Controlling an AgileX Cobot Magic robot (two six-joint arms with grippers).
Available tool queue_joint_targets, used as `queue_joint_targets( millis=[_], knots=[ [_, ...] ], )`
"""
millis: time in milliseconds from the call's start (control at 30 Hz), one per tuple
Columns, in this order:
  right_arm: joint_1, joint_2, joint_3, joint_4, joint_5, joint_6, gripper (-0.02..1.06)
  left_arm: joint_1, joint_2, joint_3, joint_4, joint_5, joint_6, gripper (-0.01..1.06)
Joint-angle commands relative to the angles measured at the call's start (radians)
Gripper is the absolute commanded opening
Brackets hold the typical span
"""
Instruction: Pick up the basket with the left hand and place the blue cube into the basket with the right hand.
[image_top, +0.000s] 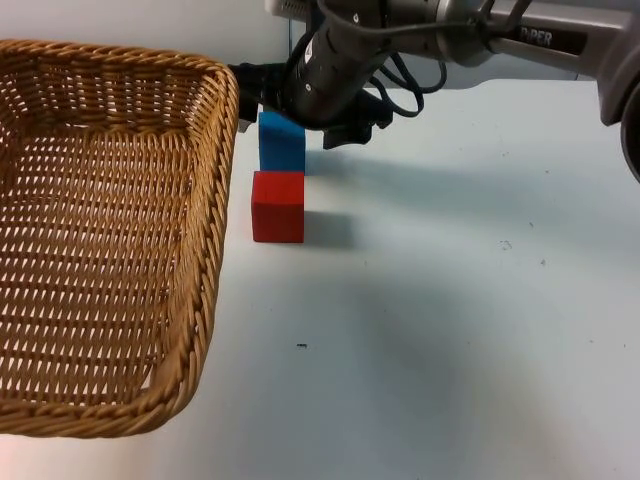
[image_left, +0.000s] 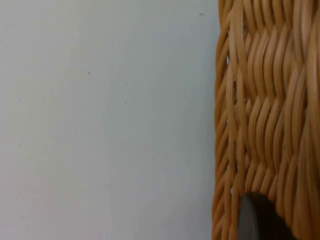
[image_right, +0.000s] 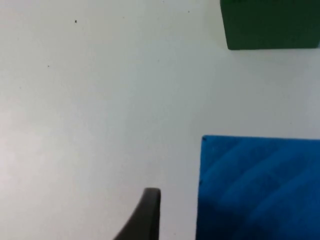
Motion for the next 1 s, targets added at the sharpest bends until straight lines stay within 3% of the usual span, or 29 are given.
queue_joint_targets(
  millis=[0,467,600,767,900,967],
  knots=[
    [0.000,-0.001,-0.006,-0.003,-0.011,0.004,0.88,0.000,-0.003,-0.006,-0.034,0.010,-0.001,0.00],
    [0.000,0.021,-0.004,-0.003,-0.009,-0.005,0.82,0.000,-0.003,-0.006,-0.033,0.010,-0.001,0.00],
    [0.000,0.021,-0.004,-0.003,-0.046,-0.005,0.70,0.000,-0.003,-0.006,-0.033,0.007,-0.001,0.00],
    [0.000,0.021,-0.004,-0.003,-0.051,-0.005,0.68,0.000,-0.003,-0.006,-0.033,0.003,-0.001,0.00],
    [0.000,0.021,-0.004,-0.003,-0.051,-0.005,0.48,0.000,-0.003,-0.006,-0.033,-0.001,-0.001,0.00],
    [0.000,0.021,-0.004,-0.003,-0.053,-0.005,0.43,0.000,-0.003,-0.006,-0.033,-0.001,-0.001,0.00]
  ],
)
